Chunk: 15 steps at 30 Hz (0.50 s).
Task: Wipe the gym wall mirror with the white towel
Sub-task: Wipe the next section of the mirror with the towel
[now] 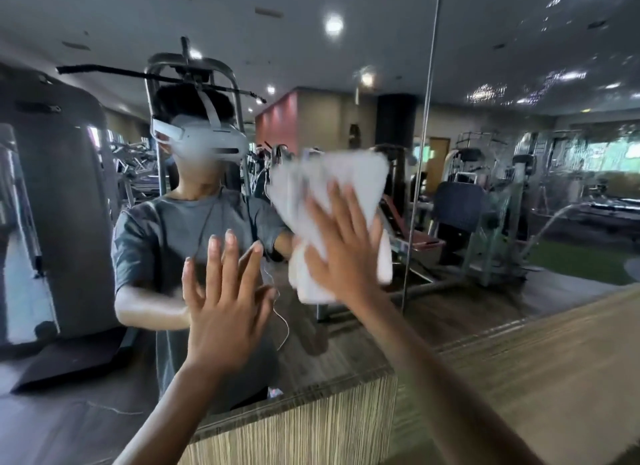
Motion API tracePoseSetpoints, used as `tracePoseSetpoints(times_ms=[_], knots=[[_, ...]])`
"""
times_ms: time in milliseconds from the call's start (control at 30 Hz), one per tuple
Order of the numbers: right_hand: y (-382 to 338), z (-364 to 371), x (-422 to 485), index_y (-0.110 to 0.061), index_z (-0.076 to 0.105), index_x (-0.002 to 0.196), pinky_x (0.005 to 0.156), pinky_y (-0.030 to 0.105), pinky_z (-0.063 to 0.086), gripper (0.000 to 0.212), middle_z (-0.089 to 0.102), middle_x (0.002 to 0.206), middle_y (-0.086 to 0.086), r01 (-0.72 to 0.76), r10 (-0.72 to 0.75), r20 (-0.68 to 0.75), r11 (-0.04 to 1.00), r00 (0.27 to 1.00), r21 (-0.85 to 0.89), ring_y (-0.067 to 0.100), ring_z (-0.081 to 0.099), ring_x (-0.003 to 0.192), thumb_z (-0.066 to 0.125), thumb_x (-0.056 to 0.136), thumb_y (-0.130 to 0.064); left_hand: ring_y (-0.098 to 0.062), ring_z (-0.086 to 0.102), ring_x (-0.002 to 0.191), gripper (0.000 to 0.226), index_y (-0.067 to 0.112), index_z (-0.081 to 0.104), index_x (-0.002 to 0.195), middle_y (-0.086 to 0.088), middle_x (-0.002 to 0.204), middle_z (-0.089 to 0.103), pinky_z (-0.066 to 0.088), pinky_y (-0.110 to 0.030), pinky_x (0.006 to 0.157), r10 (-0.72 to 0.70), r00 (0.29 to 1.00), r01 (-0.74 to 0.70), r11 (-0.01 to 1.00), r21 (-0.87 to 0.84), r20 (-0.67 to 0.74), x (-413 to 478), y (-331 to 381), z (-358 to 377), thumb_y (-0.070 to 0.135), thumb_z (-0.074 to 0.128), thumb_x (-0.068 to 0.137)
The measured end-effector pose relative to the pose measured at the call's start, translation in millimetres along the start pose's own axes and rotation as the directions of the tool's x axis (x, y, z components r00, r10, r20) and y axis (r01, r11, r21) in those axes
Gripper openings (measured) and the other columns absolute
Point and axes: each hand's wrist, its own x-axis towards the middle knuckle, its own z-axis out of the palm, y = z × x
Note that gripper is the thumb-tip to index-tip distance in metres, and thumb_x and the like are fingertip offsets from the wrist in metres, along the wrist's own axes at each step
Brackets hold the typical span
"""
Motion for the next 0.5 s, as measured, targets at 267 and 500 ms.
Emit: tracePoseSetpoints(times_ms=[267,500], knots=[[60,-3,-33,-0.024,0.040,0.151,0.109,0.068,0.020,0.069,0.023,0.165,0.007,-0.670,0.682,-0.032,0.726,0.731,0.158,0.024,0.018,0.151,0.039,0.084,-0.042,-0.037,0.009,0.154,0.071,0.016,0.015,0.160,-0.019,0.166,0.007,0.009,-0.066,0.118,0.019,0.999,-0.020,0.999,0.035,0.037,-37,-7,11,0.047,0.036,0.099],[-28,20,-51,-0.021,0.038,0.151,0.112,0.059,0.017,0.067,0.026,0.164,0.010,-0.424,0.432,-0.056,0.899,0.900,0.109,0.027,0.021,0.151,0.048,0.087,-0.041,-0.036,0.004,0.154,0.067,0.015,0.019,0.159,-0.019,0.166,0.006,0.005,-0.062,0.121,0.001,1.000,-0.002,0.999,0.032,0.021,-41,-5,12,0.045,0.035,0.101]])
